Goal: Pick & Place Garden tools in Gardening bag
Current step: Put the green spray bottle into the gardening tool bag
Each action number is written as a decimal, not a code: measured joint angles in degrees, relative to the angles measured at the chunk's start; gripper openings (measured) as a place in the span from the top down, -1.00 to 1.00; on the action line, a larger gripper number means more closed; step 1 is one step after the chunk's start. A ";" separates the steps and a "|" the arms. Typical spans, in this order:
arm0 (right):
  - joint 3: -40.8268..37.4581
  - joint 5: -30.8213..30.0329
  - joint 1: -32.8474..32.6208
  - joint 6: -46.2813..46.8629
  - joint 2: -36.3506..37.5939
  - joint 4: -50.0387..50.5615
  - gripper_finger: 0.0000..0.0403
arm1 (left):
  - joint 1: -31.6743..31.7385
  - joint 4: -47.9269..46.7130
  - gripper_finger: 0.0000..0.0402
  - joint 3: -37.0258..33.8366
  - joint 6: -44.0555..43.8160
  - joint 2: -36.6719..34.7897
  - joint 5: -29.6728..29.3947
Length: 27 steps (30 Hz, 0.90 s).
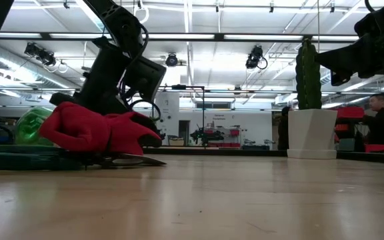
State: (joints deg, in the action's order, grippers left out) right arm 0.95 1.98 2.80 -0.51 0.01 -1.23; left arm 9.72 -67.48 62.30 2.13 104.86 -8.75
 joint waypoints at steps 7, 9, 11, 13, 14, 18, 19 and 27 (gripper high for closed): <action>-0.02 0.00 -0.02 0.02 0.00 0.00 0.89 | 0.00 -1.65 0.15 2.21 -0.02 -3.61 0.01; -0.01 0.00 0.00 0.01 0.00 0.00 0.89 | 0.00 -1.90 0.14 3.42 -0.03 -4.52 0.01; 0.00 0.00 -0.01 0.00 0.00 0.00 0.89 | 0.00 -2.51 0.14 4.61 -0.02 -5.36 0.01; -0.01 0.00 -0.01 0.02 0.00 -0.01 0.89 | 0.00 -2.69 0.15 6.11 -0.02 -6.19 0.01; -0.01 0.00 -0.02 0.00 0.00 0.00 0.89 | 0.00 -2.59 0.15 6.95 -0.02 -6.50 0.01; 0.00 0.00 -0.01 0.01 0.00 0.00 0.89 | 0.00 -2.68 0.15 10.85 0.04 -7.17 0.01; -0.01 0.00 -0.02 0.01 0.00 0.00 0.89 | 0.00 -2.58 0.15 11.91 0.04 -7.17 0.01; -0.01 0.00 -0.02 0.02 0.00 0.00 0.89 | 0.02 -0.23 0.15 20.23 2.09 -7.17 0.01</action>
State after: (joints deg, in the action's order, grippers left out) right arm 0.93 1.98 2.79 -0.49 0.01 -1.23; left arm 9.74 -67.72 82.53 4.22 97.69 -8.73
